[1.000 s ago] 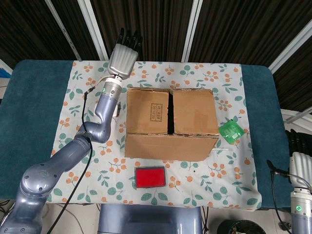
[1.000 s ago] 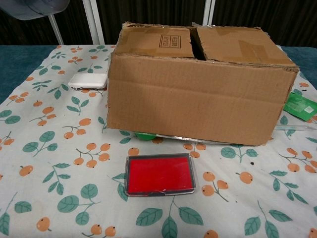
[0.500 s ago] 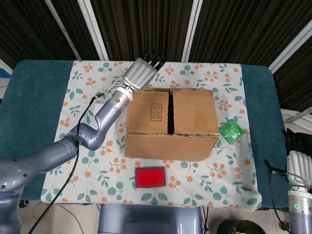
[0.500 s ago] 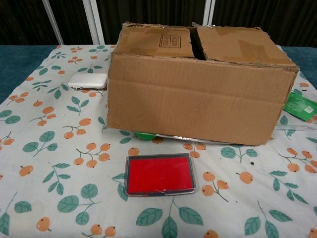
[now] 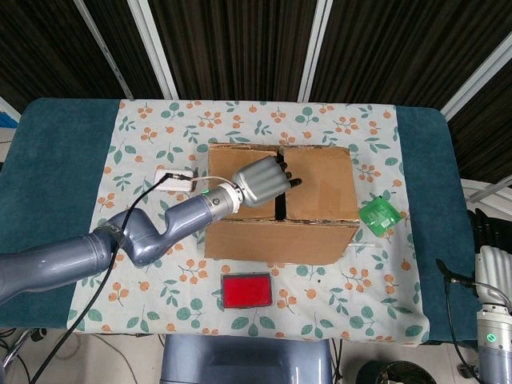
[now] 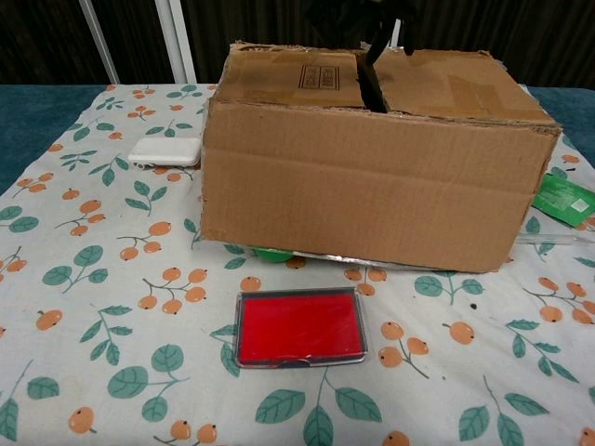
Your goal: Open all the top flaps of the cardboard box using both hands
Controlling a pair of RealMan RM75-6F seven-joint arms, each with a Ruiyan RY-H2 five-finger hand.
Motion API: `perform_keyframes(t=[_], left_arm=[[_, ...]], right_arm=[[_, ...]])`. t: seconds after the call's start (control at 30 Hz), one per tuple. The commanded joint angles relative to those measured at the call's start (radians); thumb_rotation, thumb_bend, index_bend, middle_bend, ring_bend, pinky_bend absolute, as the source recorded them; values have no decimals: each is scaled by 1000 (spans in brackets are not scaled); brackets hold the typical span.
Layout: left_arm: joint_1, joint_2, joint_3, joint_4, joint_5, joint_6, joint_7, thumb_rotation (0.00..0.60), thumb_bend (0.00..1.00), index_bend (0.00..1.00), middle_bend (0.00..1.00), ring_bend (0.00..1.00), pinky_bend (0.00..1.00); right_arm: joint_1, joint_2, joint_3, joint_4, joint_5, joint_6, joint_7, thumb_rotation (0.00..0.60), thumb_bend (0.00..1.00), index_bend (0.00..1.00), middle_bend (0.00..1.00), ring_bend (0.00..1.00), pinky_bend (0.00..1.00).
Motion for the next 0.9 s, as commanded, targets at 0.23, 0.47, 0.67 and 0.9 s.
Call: perform_keyframes(t=[0.23, 0.47, 0.67, 0.9], left_arm=[[-48, -49, 51, 28, -30, 19, 43, 600, 1000, 197, 356, 258, 364], [-86, -98, 95, 85, -73, 18, 78, 600, 1000, 193, 352, 252, 358], [-137, -118, 143, 123, -155, -10, 96, 600, 1000, 190, 398, 269, 358], [-165, -124, 183, 117, -202, 23, 111, 600, 1000, 255, 489, 339, 393]], right_arm=[[-6, -3, 4, 8, -2, 0, 18, 600, 267, 0, 0, 1, 228], [-7, 1, 5, 1, -6, -7, 23, 600, 268, 0, 0, 1, 228], [-8, 4, 10, -2, -3, -13, 26, 600, 268, 0, 0, 1, 228], [-8, 5, 14, -2, 2, -18, 27, 600, 273, 0, 0, 1, 228]])
